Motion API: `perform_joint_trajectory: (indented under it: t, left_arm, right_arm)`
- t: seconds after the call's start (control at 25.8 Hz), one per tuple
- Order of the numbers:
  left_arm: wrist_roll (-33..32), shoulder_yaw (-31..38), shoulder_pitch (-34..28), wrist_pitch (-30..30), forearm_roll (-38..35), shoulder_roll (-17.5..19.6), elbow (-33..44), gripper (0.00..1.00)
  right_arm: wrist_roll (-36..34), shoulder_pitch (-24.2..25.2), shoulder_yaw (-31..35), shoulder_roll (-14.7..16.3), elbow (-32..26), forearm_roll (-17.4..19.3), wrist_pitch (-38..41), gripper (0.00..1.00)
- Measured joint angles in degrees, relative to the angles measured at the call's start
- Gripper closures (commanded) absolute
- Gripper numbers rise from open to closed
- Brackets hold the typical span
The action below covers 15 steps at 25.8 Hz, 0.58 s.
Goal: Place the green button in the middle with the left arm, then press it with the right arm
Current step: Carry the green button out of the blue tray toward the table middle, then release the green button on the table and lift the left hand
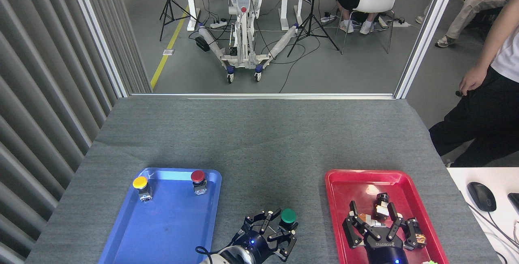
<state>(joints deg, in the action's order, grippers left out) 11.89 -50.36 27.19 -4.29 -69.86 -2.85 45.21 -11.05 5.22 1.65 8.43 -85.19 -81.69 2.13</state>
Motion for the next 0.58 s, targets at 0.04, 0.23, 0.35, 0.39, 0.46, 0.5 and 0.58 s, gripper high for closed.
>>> perform_joint_trajectory:
  t: [0.04, 0.23, 0.35, 0.39, 0.46, 0.5, 0.58]
  left_arm:
    - [0.0, 0.0, -0.2, 0.0, 0.0, 0.1, 0.3, 0.01]
    - [0.0, 0.4, -2.7, 0.2, 0.1, 2.0, 7.3, 0.01]
    - [-0.1, 1.9, -6.4, 2.3, 0.3, 7.0, 17.0, 0.01]
    - [0.0, 3.0, -8.2, 3.4, 0.3, 9.0, 21.1, 0.01]
    - [-0.1, 5.9, -12.3, 5.9, 0.4, 12.7, 28.7, 0.01]
    - [-0.1, 8.0, -14.2, 7.2, 0.4, 14.3, 32.1, 0.01]
    - [0.0, 13.9, -18.8, 8.8, 0.2, 17.1, 37.9, 0.01]
  right_arm:
    - [0.0, 0.0, -0.1, 0.0, 0.0, 0.0, -0.2, 0.01]
    - [0.0, -0.1, -0.4, 0.1, 0.0, -0.1, -0.7, 0.01]
    - [0.0, -0.1, -0.5, 0.2, 0.0, -0.1, -0.9, 0.01]
    - [0.0, -0.2, -0.5, 0.3, 0.0, -0.1, -0.9, 0.02]
    - [0.0, -0.3, -0.5, 0.5, 0.0, 0.1, -0.9, 0.09]
    - [0.0, -0.3, -0.5, 0.6, 0.0, 0.2, -0.9, 0.13]
    - [0.0, -0.4, -0.7, 0.6, 0.0, 0.2, -0.9, 0.23]
